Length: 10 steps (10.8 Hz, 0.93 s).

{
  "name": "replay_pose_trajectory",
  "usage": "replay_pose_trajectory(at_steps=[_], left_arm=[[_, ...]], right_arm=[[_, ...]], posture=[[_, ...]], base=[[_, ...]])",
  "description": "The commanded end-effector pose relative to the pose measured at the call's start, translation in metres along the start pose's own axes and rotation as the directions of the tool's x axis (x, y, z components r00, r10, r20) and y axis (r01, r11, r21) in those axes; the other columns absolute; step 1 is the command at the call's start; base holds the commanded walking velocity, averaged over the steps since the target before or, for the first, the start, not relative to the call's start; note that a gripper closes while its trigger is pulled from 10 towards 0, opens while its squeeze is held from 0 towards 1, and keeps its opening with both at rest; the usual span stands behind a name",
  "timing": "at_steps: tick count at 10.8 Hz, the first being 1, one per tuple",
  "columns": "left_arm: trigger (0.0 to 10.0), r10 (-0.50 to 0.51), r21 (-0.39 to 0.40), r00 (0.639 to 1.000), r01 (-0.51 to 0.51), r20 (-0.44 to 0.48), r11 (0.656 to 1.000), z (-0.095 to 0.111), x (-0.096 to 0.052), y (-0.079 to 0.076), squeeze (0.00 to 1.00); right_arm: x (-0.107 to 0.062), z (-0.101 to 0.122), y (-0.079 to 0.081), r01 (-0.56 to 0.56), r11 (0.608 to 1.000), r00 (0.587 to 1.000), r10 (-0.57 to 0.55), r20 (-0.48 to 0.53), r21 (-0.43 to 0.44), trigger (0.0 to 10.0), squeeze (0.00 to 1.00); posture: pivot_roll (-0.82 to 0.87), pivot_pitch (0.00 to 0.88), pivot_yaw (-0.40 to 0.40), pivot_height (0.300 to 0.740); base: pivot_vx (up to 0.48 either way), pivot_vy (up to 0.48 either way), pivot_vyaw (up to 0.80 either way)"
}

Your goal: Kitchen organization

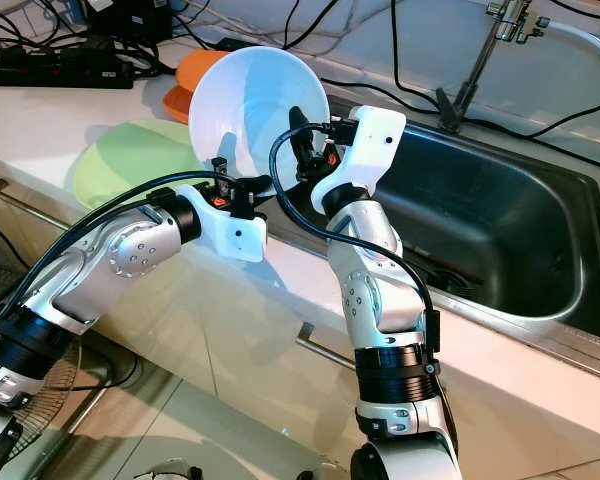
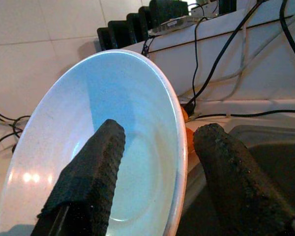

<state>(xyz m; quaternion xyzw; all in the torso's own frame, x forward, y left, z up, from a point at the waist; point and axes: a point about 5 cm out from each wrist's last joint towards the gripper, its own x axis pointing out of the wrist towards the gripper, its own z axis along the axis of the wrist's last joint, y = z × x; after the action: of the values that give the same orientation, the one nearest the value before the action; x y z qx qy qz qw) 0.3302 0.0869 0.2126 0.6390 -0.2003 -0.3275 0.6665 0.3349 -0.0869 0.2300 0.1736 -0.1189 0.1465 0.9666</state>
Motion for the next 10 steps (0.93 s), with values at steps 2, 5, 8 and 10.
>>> replay_pose_trajectory(at_steps=[2, 5, 8, 10], left_arm=[[10.0, 0.053, 0.032, 0.998, -0.054, 0.033, 0.998, 0.0057, 0.0011, 0.0137, 0.0], [10.0, 0.056, 0.036, 0.998, -0.058, 0.034, 0.998, 0.0054, 0.0016, 0.0137, 0.0], [10.0, 0.06, 0.051, 0.998, -0.061, 0.029, 0.997, 0.0031, 0.0005, 0.0149, 0.0], [10.0, 0.05, 0.054, 0.998, -0.052, 0.023, 0.997, 0.0017, -0.0007, 0.0122, 0.0]], right_arm=[[0.0004, 0.0037, -0.0001, 0.004, 1.0, 1.0, -0.004, 0.013, -0.01, 0.0, 0.0], [0.0001, 0.0043, -0.0009, 0.009, 1.0, 1.0, -0.008, 0.019, -0.007, 0.0, 0.0], [0.0003, 0.0051, -0.0005, 0.006, 1.0, 1.0, -0.006, 0.021, -0.005, 0.0, 0.0], [0.0001, 0.0047, -0.0009, 0.008, 1.0, 1.0, -0.008, 0.018, -0.006, 0.0, 0.0]], posture=[[0.09, 0.009, -0.091, 0.719], [0.09, 0.013, -0.091, 0.719], [0.09, 0.016, -0.088, 0.719], [0.09, 0.02, -0.089, 0.719]], base=[[0.0, 0.0, 0.0], [0.0, 0.0, 0.0], [0.0, 0.0, 0.0], [0.0, 0.0, 0.0]])
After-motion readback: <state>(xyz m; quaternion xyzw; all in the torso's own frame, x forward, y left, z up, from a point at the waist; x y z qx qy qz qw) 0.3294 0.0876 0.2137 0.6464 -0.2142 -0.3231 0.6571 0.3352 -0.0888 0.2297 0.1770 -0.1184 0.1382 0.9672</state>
